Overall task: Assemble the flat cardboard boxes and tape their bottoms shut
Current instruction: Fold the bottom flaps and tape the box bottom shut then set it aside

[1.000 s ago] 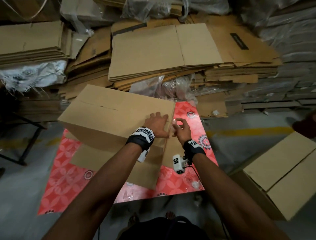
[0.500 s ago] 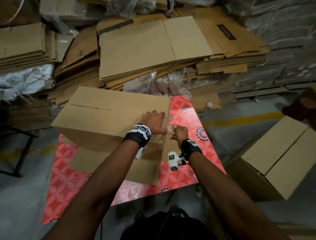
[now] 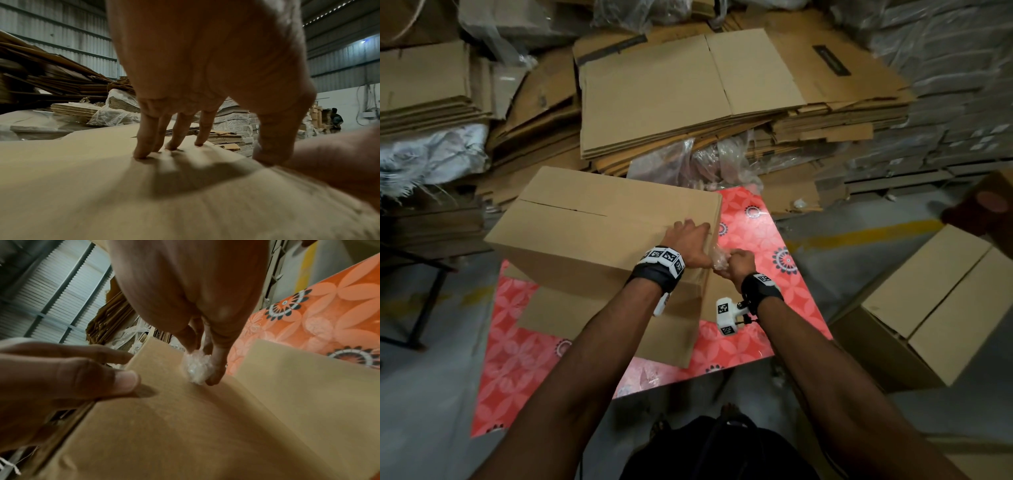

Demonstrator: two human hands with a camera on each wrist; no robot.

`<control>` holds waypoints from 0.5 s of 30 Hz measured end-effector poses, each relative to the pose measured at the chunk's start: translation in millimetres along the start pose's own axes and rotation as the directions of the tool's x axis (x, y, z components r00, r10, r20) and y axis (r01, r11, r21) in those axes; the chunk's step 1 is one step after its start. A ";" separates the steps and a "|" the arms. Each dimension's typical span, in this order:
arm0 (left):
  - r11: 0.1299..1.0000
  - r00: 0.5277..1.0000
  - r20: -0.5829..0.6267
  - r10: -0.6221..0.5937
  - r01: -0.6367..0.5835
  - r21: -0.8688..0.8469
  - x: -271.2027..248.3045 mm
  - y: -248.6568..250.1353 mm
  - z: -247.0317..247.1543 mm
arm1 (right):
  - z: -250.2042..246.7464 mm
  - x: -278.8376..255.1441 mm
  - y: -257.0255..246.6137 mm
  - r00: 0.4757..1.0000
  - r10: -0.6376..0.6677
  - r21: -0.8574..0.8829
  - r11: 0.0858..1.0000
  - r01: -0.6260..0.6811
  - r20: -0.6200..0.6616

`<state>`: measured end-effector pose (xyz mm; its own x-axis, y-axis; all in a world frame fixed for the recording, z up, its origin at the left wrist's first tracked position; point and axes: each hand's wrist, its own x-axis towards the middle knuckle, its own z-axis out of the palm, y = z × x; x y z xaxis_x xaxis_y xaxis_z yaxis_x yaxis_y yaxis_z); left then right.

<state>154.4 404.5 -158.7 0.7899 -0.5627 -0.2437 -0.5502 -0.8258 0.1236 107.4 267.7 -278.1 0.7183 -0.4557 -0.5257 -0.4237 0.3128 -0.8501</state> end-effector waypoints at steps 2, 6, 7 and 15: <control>1.000 1.000 -0.001 -0.002 0.002 -0.001 -3.1 1.5 1.2 | -1.8 -7.9 3.3 0.999 0.033 0.071 0.997 -0.033 0.001; 1.000 1.000 -0.017 -0.004 0.004 0.003 -8.7 2.5 3.8 | -8.8 -22.0 -0.3 0.994 0.062 0.113 0.991 -0.071 0.087; 1.000 1.000 -0.018 -0.007 0.007 0.003 -10.7 3.0 4.4 | -10.2 -24.2 -1.5 0.993 0.050 0.089 0.994 -0.060 0.103; 0.999 0.998 -0.039 -0.042 0.041 -0.030 -25.8 14.5 14.3 | -57.3 -24.1 30.6 0.998 -0.024 -0.053 0.998 0.022 -0.053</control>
<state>122.1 407.6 -164.4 0.8223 -0.5284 -0.2112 -0.5091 -0.8489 0.1421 45.5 240.5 -293.2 0.6980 -0.5070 -0.5058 -0.4367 0.2585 -0.8617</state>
